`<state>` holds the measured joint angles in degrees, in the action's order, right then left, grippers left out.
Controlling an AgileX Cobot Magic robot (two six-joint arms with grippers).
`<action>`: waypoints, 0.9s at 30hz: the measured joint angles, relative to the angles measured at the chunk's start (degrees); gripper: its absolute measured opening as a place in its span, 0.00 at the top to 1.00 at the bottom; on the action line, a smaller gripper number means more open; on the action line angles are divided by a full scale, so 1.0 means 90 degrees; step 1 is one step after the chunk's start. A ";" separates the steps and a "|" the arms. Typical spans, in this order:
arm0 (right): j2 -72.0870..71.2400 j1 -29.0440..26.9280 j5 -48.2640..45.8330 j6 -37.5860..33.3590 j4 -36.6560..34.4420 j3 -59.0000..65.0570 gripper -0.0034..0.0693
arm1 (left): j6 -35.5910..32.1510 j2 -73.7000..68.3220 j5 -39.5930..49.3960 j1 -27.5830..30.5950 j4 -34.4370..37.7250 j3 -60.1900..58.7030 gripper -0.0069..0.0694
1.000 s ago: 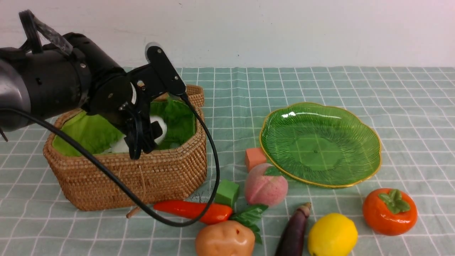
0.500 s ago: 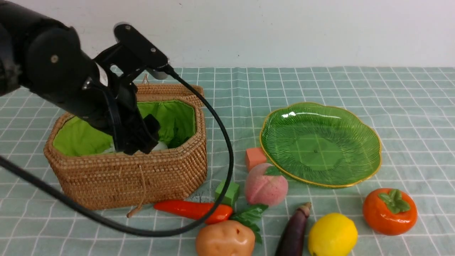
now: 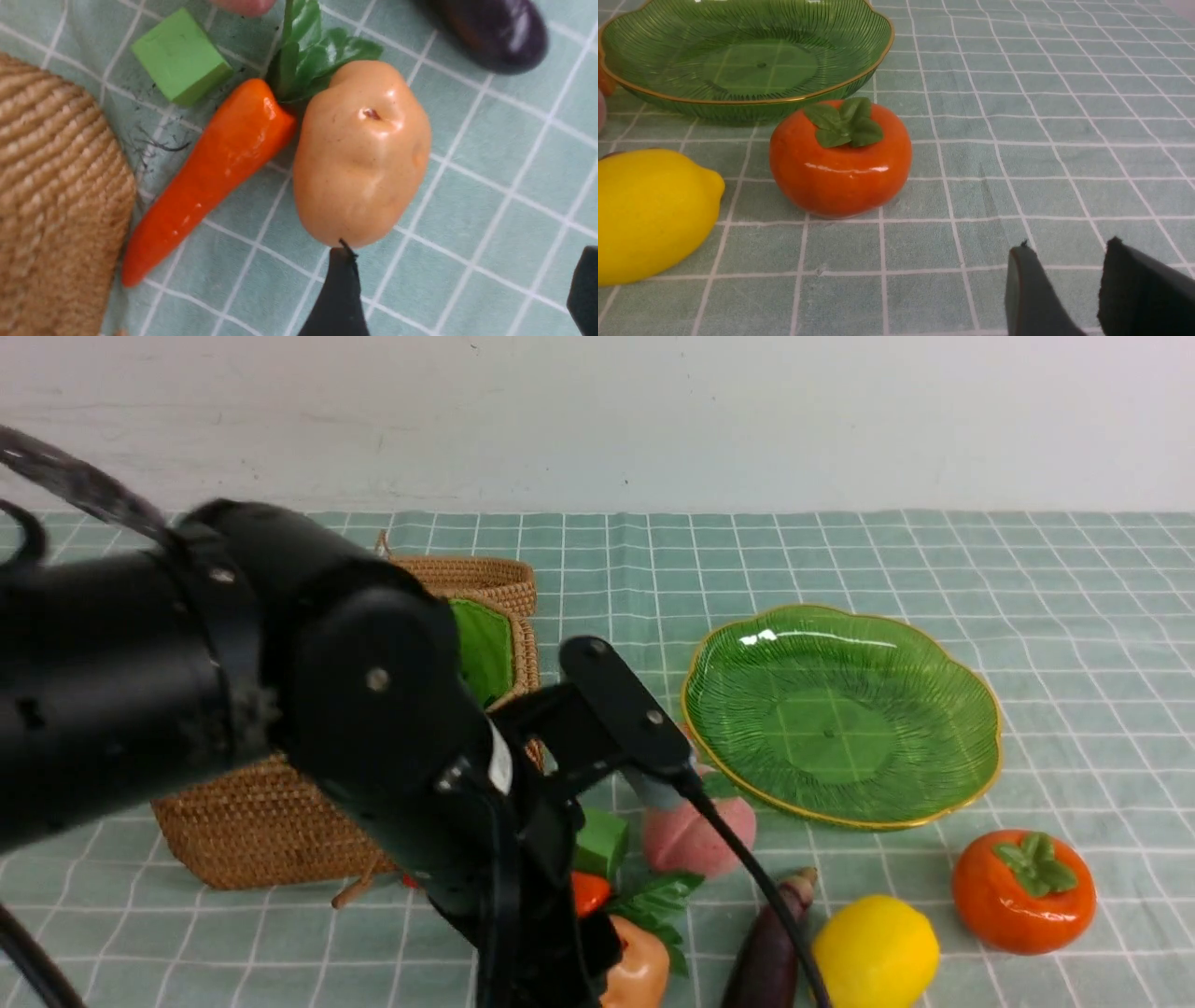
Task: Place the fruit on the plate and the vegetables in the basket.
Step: Grab a potato with your left arm and place it in the basket on the left
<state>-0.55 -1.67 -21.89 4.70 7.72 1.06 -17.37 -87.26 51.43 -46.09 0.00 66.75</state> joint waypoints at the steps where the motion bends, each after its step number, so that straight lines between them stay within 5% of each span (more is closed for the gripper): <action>1: 0.0000 0.0000 0.0000 0.0000 0.0000 0.0000 0.62 | 0.0017 -0.0023 0.0000 -0.0033 -0.0049 0.0000 0.13; 10: 0.0000 0.0000 0.0000 0.0000 0.0000 0.0000 0.62 | 0.0747 -0.0702 -0.0691 -0.0567 -0.1768 0.0000 0.12; 27: 0.0000 0.0000 0.0000 0.0000 0.0000 0.0000 0.62 | 0.0718 -0.1720 -0.1088 -0.0567 -0.1379 0.0036 0.13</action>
<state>-0.55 -1.67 -21.89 4.70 7.72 1.06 -10.91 -102.75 41.64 -51.19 -12.41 67.07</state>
